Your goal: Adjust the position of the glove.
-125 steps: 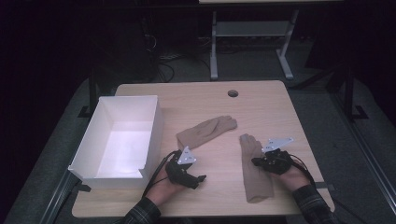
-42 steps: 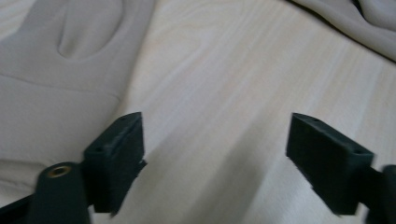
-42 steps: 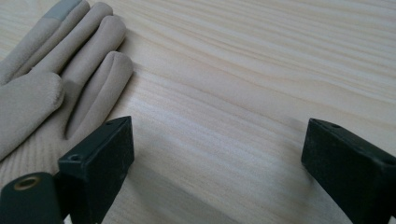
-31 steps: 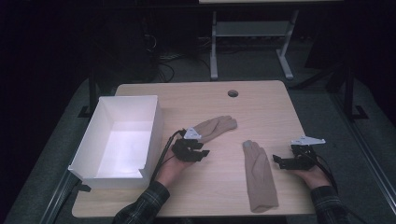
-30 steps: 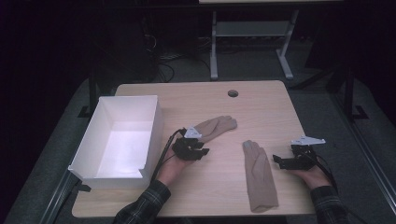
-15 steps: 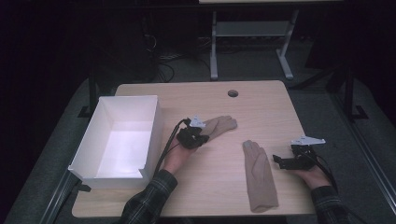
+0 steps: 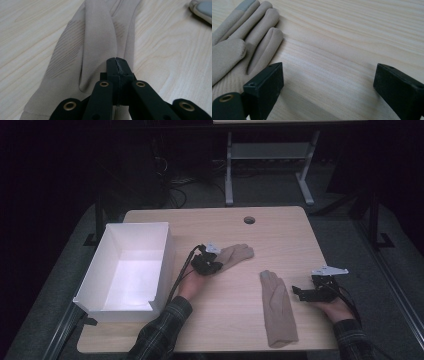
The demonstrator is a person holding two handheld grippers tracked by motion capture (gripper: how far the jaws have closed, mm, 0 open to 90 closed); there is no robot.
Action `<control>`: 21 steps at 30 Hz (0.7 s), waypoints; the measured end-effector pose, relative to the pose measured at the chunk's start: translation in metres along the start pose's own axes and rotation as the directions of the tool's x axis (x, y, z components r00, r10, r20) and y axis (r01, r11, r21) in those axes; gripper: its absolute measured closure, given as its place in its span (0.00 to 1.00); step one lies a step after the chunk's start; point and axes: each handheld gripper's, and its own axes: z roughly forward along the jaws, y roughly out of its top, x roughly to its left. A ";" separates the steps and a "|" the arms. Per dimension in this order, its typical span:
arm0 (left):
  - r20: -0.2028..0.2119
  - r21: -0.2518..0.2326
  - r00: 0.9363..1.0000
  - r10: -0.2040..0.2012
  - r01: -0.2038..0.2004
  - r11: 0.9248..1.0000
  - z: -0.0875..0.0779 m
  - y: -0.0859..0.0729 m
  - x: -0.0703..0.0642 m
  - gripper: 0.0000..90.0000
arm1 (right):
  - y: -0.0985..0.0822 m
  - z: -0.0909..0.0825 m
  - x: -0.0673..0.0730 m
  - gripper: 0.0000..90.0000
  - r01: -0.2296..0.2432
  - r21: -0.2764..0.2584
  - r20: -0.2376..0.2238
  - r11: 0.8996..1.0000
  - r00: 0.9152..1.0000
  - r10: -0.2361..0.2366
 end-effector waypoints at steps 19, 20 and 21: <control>0.128 0.008 0.992 0.016 -0.017 1.000 0.004 0.002 -0.022 1.00 | 0.000 0.000 0.000 0.10 0.000 0.000 0.000 1.000 1.000 0.000; 0.139 0.011 0.990 0.018 -0.019 1.000 0.004 0.002 -0.023 1.00 | 0.000 0.000 0.000 0.10 0.000 0.000 0.000 1.000 1.000 0.000; 0.139 0.011 0.990 0.018 -0.019 1.000 0.004 0.002 -0.023 1.00 | 0.000 0.000 0.000 0.10 0.000 0.000 0.000 1.000 1.000 0.000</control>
